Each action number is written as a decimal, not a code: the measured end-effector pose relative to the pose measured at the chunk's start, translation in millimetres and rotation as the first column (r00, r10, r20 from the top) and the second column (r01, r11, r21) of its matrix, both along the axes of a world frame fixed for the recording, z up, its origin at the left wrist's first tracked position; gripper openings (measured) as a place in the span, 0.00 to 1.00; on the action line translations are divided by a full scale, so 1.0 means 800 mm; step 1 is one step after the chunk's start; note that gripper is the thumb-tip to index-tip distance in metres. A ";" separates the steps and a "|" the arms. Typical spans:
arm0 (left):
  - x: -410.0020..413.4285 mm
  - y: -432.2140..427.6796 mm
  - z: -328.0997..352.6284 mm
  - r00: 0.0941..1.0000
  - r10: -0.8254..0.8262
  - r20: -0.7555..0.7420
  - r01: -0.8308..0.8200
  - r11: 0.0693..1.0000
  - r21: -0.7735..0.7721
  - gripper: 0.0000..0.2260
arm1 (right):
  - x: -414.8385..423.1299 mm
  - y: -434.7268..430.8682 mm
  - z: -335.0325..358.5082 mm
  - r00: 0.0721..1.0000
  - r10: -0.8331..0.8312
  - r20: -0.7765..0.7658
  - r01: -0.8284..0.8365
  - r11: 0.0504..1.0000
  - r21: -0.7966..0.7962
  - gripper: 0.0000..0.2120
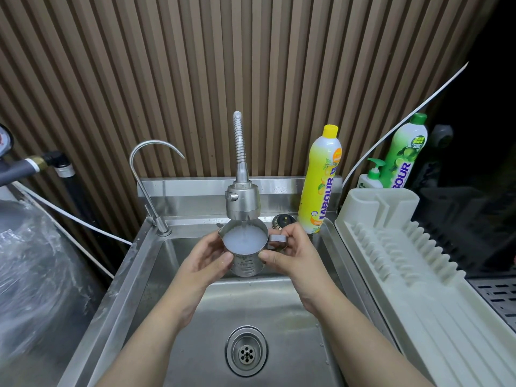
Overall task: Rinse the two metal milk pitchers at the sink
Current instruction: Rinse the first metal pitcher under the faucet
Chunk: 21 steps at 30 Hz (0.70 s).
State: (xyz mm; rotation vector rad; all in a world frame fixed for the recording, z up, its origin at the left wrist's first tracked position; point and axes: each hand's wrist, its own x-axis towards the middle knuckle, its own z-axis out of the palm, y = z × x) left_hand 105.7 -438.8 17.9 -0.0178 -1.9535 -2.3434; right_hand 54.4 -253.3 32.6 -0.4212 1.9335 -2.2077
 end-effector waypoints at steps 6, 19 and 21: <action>0.001 0.000 -0.001 1.000 0.001 0.008 -0.001 1.000 0.013 0.28 | 0.000 0.000 -0.002 1.000 0.000 0.013 0.000 1.000 -0.011 0.16; 0.001 0.001 0.001 1.000 0.004 0.001 -0.004 1.000 0.018 0.29 | 0.001 0.000 -0.002 1.000 -0.007 0.018 0.008 1.000 -0.012 0.16; 0.002 0.001 0.001 1.000 0.006 0.003 -0.006 1.000 0.010 0.30 | 0.002 0.000 -0.001 1.000 -0.002 0.019 0.002 1.000 -0.017 0.16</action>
